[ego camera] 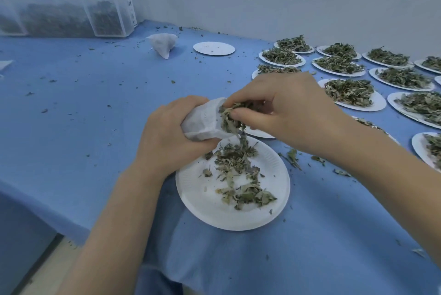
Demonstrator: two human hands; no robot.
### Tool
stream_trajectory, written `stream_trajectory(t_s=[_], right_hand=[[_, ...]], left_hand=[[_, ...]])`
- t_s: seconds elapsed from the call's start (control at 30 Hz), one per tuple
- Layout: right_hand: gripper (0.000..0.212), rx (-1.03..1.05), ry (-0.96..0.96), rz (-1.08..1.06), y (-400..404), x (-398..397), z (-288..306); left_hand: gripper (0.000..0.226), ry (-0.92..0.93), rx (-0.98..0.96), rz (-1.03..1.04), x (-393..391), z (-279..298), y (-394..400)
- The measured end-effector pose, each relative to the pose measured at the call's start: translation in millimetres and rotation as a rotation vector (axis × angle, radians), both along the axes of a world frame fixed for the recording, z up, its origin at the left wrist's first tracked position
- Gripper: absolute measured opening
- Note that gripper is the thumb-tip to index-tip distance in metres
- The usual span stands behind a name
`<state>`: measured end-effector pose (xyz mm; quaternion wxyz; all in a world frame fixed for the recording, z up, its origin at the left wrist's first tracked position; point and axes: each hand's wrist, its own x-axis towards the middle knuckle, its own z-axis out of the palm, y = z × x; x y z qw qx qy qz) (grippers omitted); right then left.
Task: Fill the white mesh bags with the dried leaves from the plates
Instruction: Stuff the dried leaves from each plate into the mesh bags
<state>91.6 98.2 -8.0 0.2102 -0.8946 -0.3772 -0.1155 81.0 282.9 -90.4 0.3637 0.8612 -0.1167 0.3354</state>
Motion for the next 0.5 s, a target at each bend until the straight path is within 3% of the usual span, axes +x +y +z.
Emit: stream_trajectory(t_s=[0.13,0.4,0.5], right_hand=[[0.020,-0.009,-0.010,0.056,8.6,-3.1,-3.5],[0.020,-0.242,0.080,0.100,8.7,-7.3,1.3],[0.023,-0.276,-0.007,0.114,10.5,-7.7,4.3]], left_hand=[[0.043,-0.008,-0.053,-0.001,-0.8,0.2,-0.8],[0.040,-0.025,-0.078,0.009,-1.9,1.4,-1.7],[0.044,-0.044,-0.067,0.004,-1.5,1.3,-1.1]])
